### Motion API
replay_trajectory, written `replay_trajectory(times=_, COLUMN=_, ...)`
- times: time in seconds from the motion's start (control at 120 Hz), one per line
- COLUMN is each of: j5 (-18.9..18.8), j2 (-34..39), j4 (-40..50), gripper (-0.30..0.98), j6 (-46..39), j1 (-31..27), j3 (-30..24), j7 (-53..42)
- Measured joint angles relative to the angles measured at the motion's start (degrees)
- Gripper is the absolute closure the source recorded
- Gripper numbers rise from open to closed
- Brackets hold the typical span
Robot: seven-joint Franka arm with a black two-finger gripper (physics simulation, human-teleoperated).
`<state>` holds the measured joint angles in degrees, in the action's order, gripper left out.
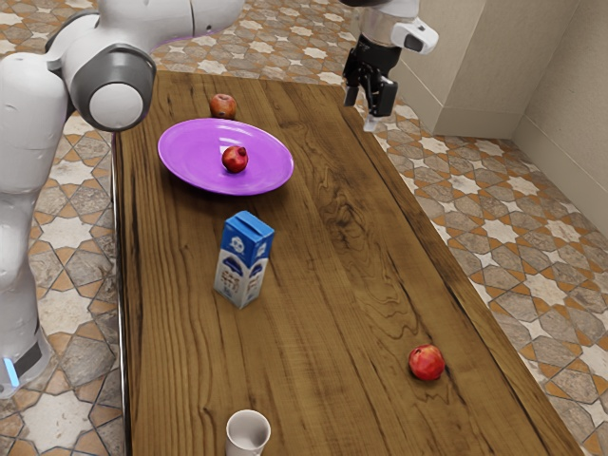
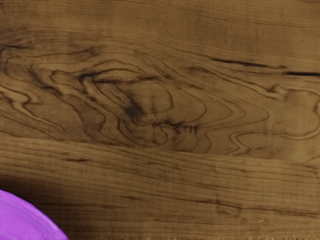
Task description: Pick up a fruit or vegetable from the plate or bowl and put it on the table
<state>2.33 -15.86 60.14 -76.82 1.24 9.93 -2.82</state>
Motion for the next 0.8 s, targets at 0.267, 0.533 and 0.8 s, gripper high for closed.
replay_trajectory(times=0.267, j5=0.23, j2=2.57, j4=-2.47, gripper=0.00, j6=0.64, j1=-0.04, j3=0.09, j7=-0.62)
replay_trajectory(times=0.533, j5=-1.31, j2=5.00, j4=-1.86, gripper=0.00, j6=0.28, j1=0.91, j3=-1.35, j7=-10.32)
replay_trajectory(times=0.8, j5=-3.83, j2=7.45, j4=9.47, gripper=0.00, j6=1.85, j1=0.32, j3=2.46, j7=-22.02)
